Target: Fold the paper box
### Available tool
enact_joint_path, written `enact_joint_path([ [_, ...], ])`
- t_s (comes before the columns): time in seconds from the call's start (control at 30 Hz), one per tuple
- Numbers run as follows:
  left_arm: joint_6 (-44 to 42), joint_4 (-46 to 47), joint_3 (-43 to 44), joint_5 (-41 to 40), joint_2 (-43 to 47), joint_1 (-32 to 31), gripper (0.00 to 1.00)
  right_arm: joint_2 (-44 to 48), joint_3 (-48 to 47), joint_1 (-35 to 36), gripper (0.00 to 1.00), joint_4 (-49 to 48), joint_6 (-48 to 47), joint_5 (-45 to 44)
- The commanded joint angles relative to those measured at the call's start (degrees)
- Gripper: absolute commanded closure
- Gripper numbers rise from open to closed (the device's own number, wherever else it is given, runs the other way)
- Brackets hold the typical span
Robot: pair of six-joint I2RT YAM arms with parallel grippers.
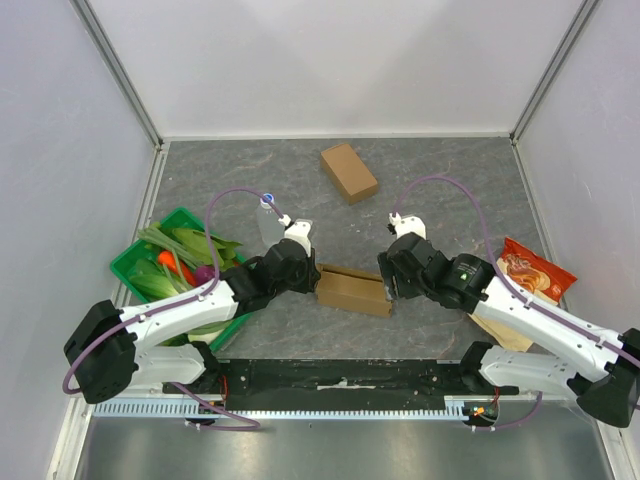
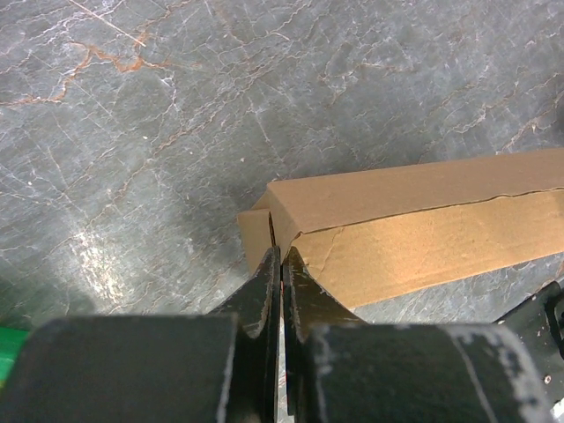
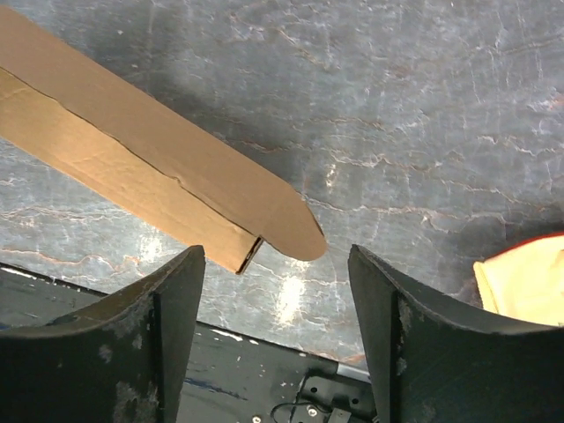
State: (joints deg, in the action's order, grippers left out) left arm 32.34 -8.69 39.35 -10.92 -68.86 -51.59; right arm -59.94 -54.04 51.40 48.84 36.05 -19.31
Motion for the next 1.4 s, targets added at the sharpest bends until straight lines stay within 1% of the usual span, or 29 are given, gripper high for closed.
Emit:
enact_joint_path([
  [0.0,0.01,-0.89,1.08,-0.68,-0.66,-0.7,0.98,1.49,-0.02,-0.16,0.28,2.84,-0.02,-2.66],
  [0.1,0.18,-1.07,1.16,-0.77,-0.4,-0.79,0.98,1.85,1.91,-0.07,0.35,0.04,-2.21,-2.22],
  [0.13,0.18,-0.98,1.08,-0.77,-0.31,-0.88,0.98,1.85,2.44,-0.16,0.44,-0.84,-3.09,-2.57],
  [0.17,0.18,-0.98,1.16,-0.77,-0.31,-0.88,0.98,1.59,2.8,-0.16,0.47,-2.33,-3.35,-2.75],
  [0.3,0.09,-1.42,1.43,-0.77,-0.4,-1.05,0.98,0.36,5.26,-0.07,0.5,-5.59,-4.06,-1.43],
  [0.43,0.01,-1.42,1.43,-0.77,-0.57,-1.23,0.98,-0.79,4.74,-0.16,0.66,-5.24,-4.5,-4.51],
  [0.5,0.18,-1.25,1.17,-0.86,-0.57,-1.49,0.98,-0.35,5.08,-0.16,0.71,-6.03,-4.76,-4.16],
  [0.53,0.27,-1.24,1.08,-0.86,-0.57,-1.49,0.98,-0.26,5.17,-0.16,0.8,-6.73,-4.85,-3.98],
  [0.6,0.44,-1.07,1.08,-0.86,-0.75,-1.67,0.98,-0.44,5.44,-0.07,0.89,-6.92,-4.42,-3.8],
  [0.63,0.62,-1.07,1.16,-0.86,-0.75,-1.67,0.98,-0.61,5.35,-0.16,0.98,-7.0,-4.06,-3.28],
  [0.67,0.8,-0.98,1.08,-0.95,-0.92,-2.02,0.98,-0.88,5.18,-0.07,1.0,-6.92,-3.63,-2.93],
  [0.8,1.15,-0.54,1.43,-0.95,-1.19,-2.63,0.98,-0.88,3.42,-0.16,1.0,-6.48,1.02,-0.64],
  [0.9,1.5,-0.45,1.86,-1.47,-1.89,-3.69,0.98,-0.53,3.06,-0.16,1.0,-7.09,7.35,1.55],
  [0.93,1.5,-0.28,1.95,-1.56,-2.07,-3.95,0.98,-0.35,3.33,-0.16,1.0,-8.22,10.85,2.25],
  [1.03,1.76,-0.19,2.31,-1.91,-2.77,-4.83,0.98,0.96,5.61,-0.16,1.0,-11.73,15.35,5.07],
  [1.17,1.85,-0.1,2.22,-2.62,-3.21,-5.8,0.98,5.26,9.73,-0.24,1.0,-15.34,22.81,5.42],
  [1.23,1.94,-0.28,2.13,-2.79,-3.3,-5.97,0.98,6.76,10.79,-0.24,1.0,-16.93,24.41,5.34],
  [1.37,2.12,-0.45,1.52,-3.23,-2.6,-6.24,0.98,9.05,11.59,-0.68,1.0,-16.94,27.57,4.98],
])
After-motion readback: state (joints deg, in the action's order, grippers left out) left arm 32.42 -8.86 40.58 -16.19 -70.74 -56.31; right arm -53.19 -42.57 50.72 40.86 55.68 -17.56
